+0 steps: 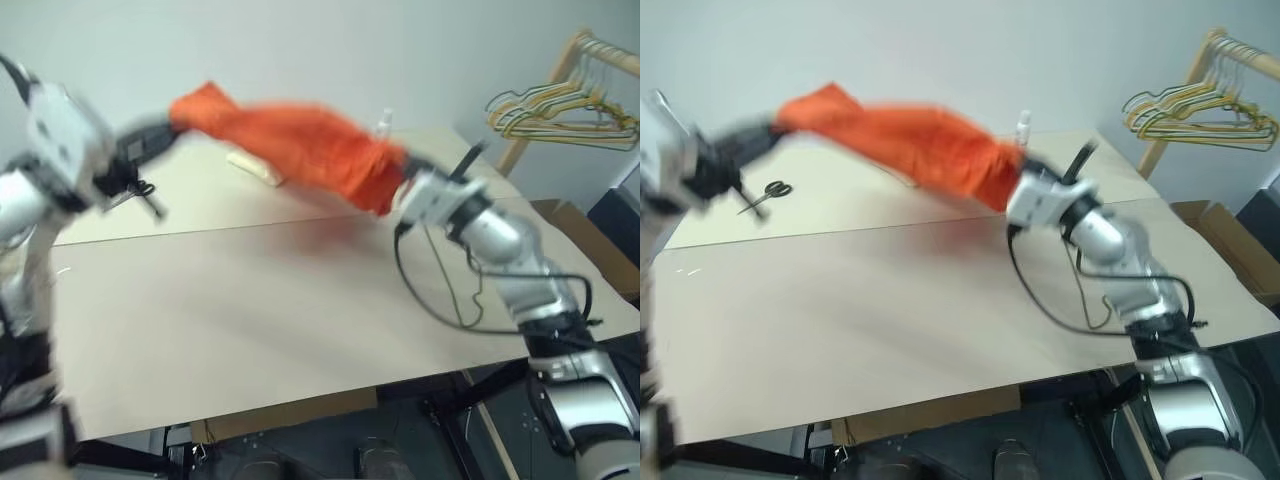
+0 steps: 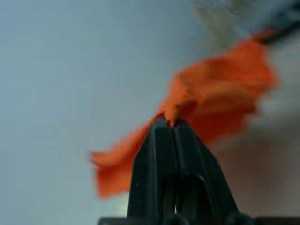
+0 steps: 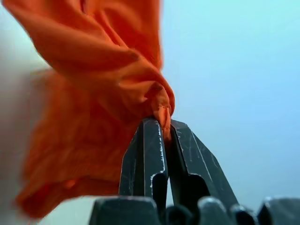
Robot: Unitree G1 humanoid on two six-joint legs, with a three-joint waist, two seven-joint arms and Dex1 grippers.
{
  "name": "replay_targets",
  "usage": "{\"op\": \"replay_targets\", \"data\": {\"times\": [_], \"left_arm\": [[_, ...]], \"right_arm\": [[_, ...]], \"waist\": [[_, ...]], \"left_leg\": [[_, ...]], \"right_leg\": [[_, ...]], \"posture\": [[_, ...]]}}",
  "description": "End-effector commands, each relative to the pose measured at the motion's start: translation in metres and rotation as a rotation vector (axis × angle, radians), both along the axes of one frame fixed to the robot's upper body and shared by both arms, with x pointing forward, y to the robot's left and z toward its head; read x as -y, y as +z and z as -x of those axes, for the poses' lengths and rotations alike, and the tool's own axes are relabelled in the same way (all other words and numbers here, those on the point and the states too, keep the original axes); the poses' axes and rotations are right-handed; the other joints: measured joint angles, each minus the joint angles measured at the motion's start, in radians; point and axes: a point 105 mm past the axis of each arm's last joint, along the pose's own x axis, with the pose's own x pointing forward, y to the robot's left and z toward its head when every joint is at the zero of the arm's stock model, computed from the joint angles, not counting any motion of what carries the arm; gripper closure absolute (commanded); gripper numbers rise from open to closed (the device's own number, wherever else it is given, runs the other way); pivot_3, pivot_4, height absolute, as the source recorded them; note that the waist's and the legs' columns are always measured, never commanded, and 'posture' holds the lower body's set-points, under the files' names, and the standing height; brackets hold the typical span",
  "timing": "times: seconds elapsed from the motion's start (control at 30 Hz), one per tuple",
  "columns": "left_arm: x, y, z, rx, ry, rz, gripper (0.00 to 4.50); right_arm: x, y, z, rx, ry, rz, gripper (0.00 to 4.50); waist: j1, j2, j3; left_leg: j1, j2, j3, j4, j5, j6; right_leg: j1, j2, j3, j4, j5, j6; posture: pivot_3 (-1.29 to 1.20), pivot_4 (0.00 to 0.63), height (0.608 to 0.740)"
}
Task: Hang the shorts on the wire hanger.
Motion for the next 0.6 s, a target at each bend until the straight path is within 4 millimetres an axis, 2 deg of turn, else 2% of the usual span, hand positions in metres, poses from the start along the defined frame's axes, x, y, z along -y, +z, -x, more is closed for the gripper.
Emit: {"op": "replay_targets", "data": {"times": [0.03,0.13,0.17,0.2,0.27,0.3,0.43,0.6], "left_arm": [[-0.001,-0.037,0.022,-0.212,-0.048,-0.153,4.49],[-0.018,-0.078,0.033,-0.396,0.010,-0.286,4.49],[-0.024,-0.091,0.039,-0.460,0.022,-0.339,4.49],[-0.030,-0.101,0.043,-0.511,0.037,-0.375,4.49],[-0.037,-0.118,0.047,-0.560,0.070,-0.439,4.49],[-0.038,-0.122,0.049,-0.574,0.074,-0.451,4.49],[-0.037,-0.143,0.062,-0.657,0.037,-0.519,4.49],[-0.026,-0.155,0.077,-0.729,-0.033,-0.522,4.49]], "right_arm": [[-0.024,-0.024,0.026,-0.056,0.186,0.122,4.50],[-0.028,-0.064,0.049,-0.186,0.304,0.262,4.50],[-0.028,-0.074,0.058,-0.237,0.343,0.296,4.50],[-0.028,-0.080,0.065,-0.283,0.372,0.323,4.50],[-0.023,-0.088,0.078,-0.355,0.417,0.386,4.50],[-0.021,-0.089,0.080,-0.383,0.420,0.397,4.50],[-0.008,-0.091,0.094,-0.485,0.461,0.484,4.50],[-0.003,-0.095,0.106,-0.573,0.518,0.533,4.50]], "waist": [[0.008,0.001,0.005],[0.027,0.003,0.017],[0.038,0.002,0.017],[0.047,0.002,0.017],[0.061,0.002,0.017],[0.067,0.002,0.017],[0.077,0.001,0.016],[0.077,0.001,0.016]], "left_leg": [[0.005,0.000,0.000,0.001,-0.005,0.009],[0.038,0.007,0.002,-0.001,-0.007,0.012],[0.048,0.009,0.002,-0.003,-0.007,0.012],[0.051,0.010,0.002,-0.003,-0.008,0.013],[0.050,0.010,0.003,-0.003,-0.008,0.013],[0.049,0.009,0.004,-0.003,-0.008,0.014],[0.042,0.009,0.003,-0.002,-0.009,0.014],[0.039,0.010,0.003,-0.002,-0.009,0.014]], "right_leg": [[0.005,0.000,0.000,-0.002,0.000,0.000],[0.038,0.003,0.000,-0.004,-0.002,0.000],[0.048,0.004,0.000,-0.005,-0.010,0.002],[0.049,0.004,0.000,-0.005,-0.012,0.000],[0.048,0.004,0.000,-0.004,-0.009,0.003],[0.047,0.003,0.001,-0.003,-0.006,-0.002],[0.041,0.003,0.000,-0.004,-0.005,-0.003],[0.039,0.003,0.000,-0.004,-0.005,-0.003]], "posture": [[0.11,0.000,0.740],[0.12,0.000,0.740],[0.12,0.000,0.740],[0.12,0.000,0.740],[0.12,0.000,0.740],[0.11,0.000,0.740],[0.10,0.000,0.740],[0.08,0.000,0.740]]}}
